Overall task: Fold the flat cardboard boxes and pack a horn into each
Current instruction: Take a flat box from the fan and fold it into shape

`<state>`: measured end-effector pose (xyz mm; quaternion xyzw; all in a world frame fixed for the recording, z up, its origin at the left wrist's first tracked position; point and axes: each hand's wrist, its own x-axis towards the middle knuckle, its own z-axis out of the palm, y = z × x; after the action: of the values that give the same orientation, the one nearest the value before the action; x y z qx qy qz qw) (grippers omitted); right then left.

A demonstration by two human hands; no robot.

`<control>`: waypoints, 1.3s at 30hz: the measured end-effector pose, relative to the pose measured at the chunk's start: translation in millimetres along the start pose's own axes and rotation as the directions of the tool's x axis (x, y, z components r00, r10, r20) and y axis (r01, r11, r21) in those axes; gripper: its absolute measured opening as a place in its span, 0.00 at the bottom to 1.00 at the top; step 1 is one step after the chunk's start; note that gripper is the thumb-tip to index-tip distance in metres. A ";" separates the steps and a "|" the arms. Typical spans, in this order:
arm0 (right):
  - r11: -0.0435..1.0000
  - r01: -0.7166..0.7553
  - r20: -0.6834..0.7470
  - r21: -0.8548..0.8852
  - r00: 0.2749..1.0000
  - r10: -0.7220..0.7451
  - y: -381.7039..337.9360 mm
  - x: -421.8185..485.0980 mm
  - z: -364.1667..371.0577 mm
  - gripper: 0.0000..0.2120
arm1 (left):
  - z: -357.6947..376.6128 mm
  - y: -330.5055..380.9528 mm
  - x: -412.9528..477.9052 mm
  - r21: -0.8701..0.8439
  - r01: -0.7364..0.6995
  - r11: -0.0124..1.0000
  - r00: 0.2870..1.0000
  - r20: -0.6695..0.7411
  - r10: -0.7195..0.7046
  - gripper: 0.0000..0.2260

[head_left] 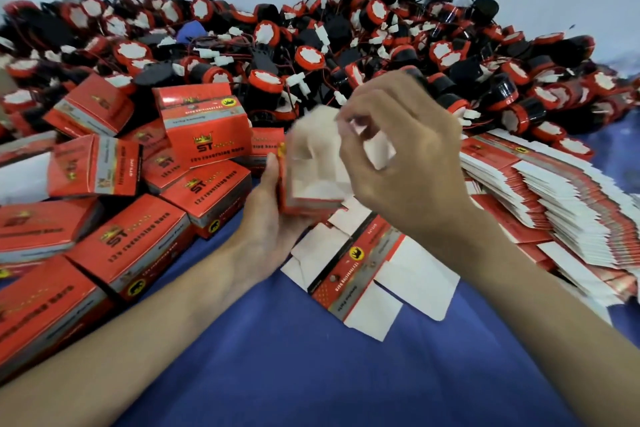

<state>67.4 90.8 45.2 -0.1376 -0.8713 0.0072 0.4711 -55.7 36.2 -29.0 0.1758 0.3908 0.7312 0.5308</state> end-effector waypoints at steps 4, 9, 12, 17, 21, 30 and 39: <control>0.965 -0.063 0.493 -0.255 0.850 0.186 -9.5 3.9 1.9 0.10 | -7.9 1.0 5.3 0.003 -0.093 0.996 0.995 -0.027 0.093 0.22; 0.935 -0.262 0.616 -0.237 0.703 0.354 -1.7 -7.0 24.6 0.06 | -8.9 -5.9 3.7 0.136 -0.121 0.983 0.992 0.047 0.115 0.23; 0.870 -0.466 0.533 -0.160 0.701 0.474 7.4 -12.3 38.4 0.07 | -9.1 -6.6 1.9 0.188 -0.161 0.969 0.987 0.038 0.157 0.23; 0.792 -0.610 0.481 0.031 0.704 0.523 9.4 -20.7 50.5 0.14 | -8.0 -10.3 -0.8 0.262 -0.209 0.942 0.978 0.053 0.202 0.24; 0.793 -0.607 0.417 0.049 0.734 0.536 11.5 -22.5 52.5 0.12 | -8.1 -8.1 -0.3 0.291 -0.203 0.935 0.978 0.021 0.206 0.16; 0.929 -0.366 0.374 -0.053 0.856 0.358 3.7 -32.7 54.1 0.14 | -10.6 -10.8 -2.3 0.421 -0.251 0.872 0.968 0.113 0.224 0.25; 0.969 -0.235 0.422 -0.078 0.873 0.245 1.7 -28.7 42.1 0.14 | -13.4 -8.2 -1.7 0.419 -0.466 0.780 0.884 0.186 0.428 0.25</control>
<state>48.0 90.3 -1.9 -0.2453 -0.9295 0.0853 0.2618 -58.8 30.5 -43.5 0.4109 0.4752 0.7172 0.3016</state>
